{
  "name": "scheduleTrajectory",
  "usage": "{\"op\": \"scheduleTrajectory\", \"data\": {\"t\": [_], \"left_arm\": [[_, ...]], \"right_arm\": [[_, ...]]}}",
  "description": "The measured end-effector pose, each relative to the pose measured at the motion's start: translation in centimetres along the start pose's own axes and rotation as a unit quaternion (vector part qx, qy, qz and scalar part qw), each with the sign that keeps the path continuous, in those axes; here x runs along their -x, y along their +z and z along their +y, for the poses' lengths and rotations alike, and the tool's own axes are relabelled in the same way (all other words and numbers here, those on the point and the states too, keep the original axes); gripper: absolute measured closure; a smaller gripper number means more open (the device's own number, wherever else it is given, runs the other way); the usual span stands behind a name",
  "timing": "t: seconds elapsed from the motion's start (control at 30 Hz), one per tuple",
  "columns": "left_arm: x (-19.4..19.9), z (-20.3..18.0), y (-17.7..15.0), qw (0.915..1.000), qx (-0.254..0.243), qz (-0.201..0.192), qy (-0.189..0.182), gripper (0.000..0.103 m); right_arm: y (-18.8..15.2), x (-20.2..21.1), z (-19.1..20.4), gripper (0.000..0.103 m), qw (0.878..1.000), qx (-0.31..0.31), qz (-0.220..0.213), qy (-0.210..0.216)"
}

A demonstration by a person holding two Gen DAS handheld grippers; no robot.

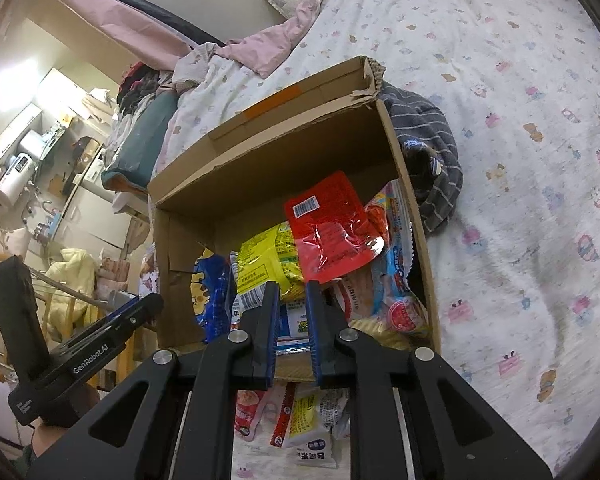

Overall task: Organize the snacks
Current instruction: 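Open both grippers to drop the chocolate bar and sweet into the box, then lift both grippers out of the box and move toward the remaining snacks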

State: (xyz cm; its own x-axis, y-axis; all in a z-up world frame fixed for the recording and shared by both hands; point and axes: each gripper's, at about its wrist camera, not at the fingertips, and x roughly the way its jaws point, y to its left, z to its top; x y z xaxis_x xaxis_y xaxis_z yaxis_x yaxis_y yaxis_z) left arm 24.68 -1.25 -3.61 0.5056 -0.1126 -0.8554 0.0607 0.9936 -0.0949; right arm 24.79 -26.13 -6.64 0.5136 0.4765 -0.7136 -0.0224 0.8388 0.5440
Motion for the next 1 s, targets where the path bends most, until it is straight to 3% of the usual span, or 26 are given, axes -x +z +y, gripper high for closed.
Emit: {"op": "scheduleTrajectory", "data": {"t": [0.2,0.3,0.33,0.37,0.43,0.47,0.53,0.63,0.73,1.0], "left_arm": [[0.0,0.1,-0.1,1.0,0.002,0.003,0.004,0.084],[0.0,0.2,-0.2,1.0,0.003,0.005,0.003,0.084],[0.0,0.2,-0.2,1.0,0.003,0.006,0.002,0.084],[-0.1,0.1,-0.2,1.0,0.003,0.006,0.002,0.083],[-0.1,0.1,-0.2,1.0,0.002,0.008,0.002,0.078],[-0.1,0.1,-0.2,1.0,0.002,0.007,0.001,0.069],[0.1,0.1,-0.2,1.0,0.003,0.001,0.002,0.059],[0.4,0.0,-0.1,0.9999,-0.002,-0.007,0.008,0.053],[0.6,0.4,-0.2,0.9999,0.008,-0.009,0.004,0.035],[2.1,1.4,-0.4,0.9991,0.035,-0.024,-0.001,0.031]], "right_arm": [[0.2,0.2,0.3,0.084,1.0,0.008,-0.008,-0.013],[0.2,0.3,0.1,0.058,1.0,0.004,-0.009,-0.014],[0.2,0.4,0.0,0.041,1.0,-0.002,-0.012,-0.008],[0.2,0.5,-0.1,0.035,1.0,-0.006,-0.016,-0.006],[0.3,0.6,-0.1,0.035,1.0,-0.007,-0.018,-0.008],[0.3,0.6,-0.2,0.035,1.0,-0.007,-0.017,-0.007],[0.3,0.5,-0.3,0.035,1.0,-0.008,-0.015,-0.005],[0.3,0.5,-0.2,0.035,1.0,-0.003,-0.012,-0.008],[0.2,0.5,-0.1,0.034,1.0,-0.002,-0.011,-0.008],[0.1,0.8,0.1,0.034,1.0,0.004,-0.013,-0.004]]}}
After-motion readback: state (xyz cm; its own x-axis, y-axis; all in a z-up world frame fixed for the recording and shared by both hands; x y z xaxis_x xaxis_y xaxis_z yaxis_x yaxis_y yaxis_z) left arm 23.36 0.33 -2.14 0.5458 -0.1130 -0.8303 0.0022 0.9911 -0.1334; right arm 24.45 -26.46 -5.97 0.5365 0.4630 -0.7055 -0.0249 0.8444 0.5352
